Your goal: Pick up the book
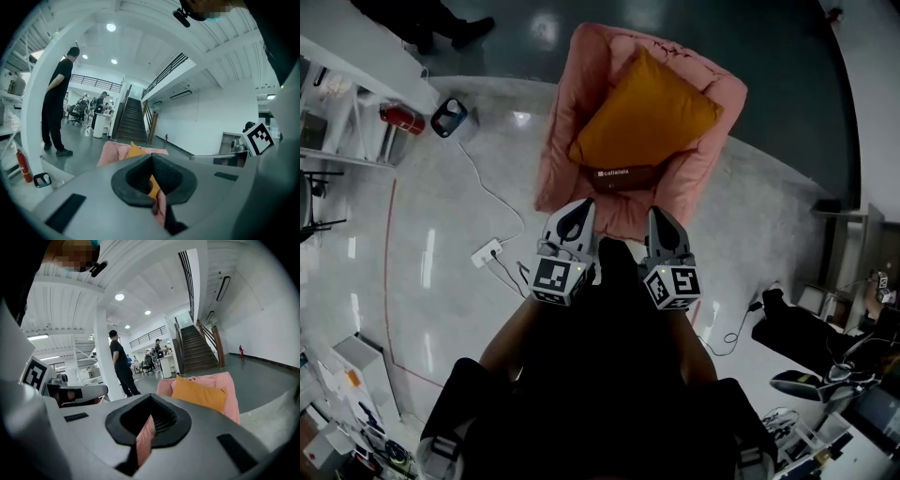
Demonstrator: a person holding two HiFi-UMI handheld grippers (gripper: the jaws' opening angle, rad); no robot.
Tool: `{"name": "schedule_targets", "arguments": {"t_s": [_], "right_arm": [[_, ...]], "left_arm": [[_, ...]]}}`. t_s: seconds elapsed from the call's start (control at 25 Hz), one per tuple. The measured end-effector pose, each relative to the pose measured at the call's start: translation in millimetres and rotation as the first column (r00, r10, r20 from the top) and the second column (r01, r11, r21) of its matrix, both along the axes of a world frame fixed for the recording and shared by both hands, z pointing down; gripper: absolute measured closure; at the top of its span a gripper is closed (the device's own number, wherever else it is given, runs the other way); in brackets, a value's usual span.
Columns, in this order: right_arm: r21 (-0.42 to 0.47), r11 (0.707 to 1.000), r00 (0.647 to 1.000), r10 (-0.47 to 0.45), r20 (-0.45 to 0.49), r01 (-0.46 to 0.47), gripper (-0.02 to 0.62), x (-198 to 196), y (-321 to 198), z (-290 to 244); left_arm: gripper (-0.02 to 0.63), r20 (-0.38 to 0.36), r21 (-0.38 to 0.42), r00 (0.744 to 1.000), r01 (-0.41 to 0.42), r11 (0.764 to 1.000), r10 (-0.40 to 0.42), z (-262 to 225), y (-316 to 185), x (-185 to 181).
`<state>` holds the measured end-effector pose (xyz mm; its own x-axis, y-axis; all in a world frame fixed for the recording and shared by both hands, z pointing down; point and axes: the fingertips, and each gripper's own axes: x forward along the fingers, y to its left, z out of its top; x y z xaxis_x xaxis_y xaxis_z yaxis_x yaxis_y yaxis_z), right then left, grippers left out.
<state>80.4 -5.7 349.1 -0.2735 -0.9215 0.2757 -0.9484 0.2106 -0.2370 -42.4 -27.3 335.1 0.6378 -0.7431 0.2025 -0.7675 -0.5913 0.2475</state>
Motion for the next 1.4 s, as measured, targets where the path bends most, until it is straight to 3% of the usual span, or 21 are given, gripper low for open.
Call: {"name": "schedule_targets", "arguments": {"t_s": [0.56, 1.12, 1.4], "right_arm": [[-0.079, 0.996, 0.999, -0.033, 0.002, 0.033, 0.592, 38, -75, 51], [-0.202, 0.978, 0.999, -0.043, 0.009, 0.044, 0.592, 60, -120, 139], [-0.268, 0.961, 0.996, -0.077, -0.033, 0.065, 0.591, 62, -135, 190]], "left_arm": [[0.606, 0.063, -0.036, 0.997, 0.051, 0.998, -0.049, 30, -69, 32], [0.606, 0.061, -0.142, 0.997, 0.059, 0.988, -0.051, 106, -105, 59], [0.606, 0.037, -0.169, 0.998, 0.058, 0.984, -0.053, 139, -114, 66]]}}
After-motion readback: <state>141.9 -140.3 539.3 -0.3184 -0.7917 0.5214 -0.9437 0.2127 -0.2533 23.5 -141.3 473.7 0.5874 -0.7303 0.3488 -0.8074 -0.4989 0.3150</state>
